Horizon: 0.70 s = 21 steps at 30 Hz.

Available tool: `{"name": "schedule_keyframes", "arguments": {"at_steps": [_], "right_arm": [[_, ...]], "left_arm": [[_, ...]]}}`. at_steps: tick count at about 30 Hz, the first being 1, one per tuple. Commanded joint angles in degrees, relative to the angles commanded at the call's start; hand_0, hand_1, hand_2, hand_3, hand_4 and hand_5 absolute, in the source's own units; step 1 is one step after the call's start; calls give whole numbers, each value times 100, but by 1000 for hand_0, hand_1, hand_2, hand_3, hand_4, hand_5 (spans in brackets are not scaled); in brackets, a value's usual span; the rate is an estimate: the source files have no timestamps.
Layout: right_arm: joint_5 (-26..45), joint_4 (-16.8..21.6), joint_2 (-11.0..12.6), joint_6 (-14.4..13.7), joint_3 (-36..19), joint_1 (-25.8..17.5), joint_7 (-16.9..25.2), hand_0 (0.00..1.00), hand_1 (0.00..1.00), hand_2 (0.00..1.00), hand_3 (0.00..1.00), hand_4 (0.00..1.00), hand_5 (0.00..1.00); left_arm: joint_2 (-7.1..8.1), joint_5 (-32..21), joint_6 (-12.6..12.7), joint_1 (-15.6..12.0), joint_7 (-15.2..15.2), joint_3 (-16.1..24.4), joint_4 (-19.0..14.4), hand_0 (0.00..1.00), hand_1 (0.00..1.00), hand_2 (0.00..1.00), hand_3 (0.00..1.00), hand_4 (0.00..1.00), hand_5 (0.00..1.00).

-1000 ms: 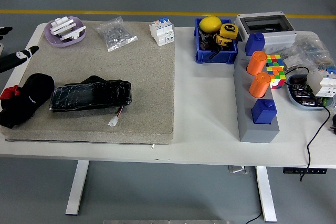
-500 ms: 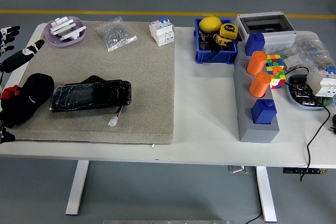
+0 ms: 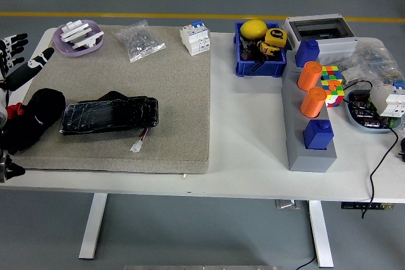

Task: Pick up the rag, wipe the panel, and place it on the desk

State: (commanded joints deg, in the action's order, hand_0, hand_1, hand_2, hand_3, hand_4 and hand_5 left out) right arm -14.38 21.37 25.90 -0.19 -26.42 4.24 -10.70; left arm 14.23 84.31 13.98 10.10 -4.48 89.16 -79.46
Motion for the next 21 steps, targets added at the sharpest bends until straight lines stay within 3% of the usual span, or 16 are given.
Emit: {"name": "schedule_keyframes", "arguments": {"at_steps": [10, 16, 21], "right_arm": [[0, -2, -1, -10, -12, 11, -15, 737, 494, 650, 598, 998, 596], [-8, -1, -14, -16, -7, 16, -19, 738, 495, 650, 598, 998, 596], [0, -13, -21, -3, 36, 25, -45, 738, 494, 650, 598, 998, 597]], "left_arm": [[-55, -198, -51, -40, 192, -102, 63, 762, 820, 782, 757, 998, 441], [-106, -667, -113, -73, 443, -74, 164, 757, 811, 771, 753, 981, 407], [-121, -755, -151, -90, 509, -1, 202, 766, 816, 770, 754, 989, 418]]}}
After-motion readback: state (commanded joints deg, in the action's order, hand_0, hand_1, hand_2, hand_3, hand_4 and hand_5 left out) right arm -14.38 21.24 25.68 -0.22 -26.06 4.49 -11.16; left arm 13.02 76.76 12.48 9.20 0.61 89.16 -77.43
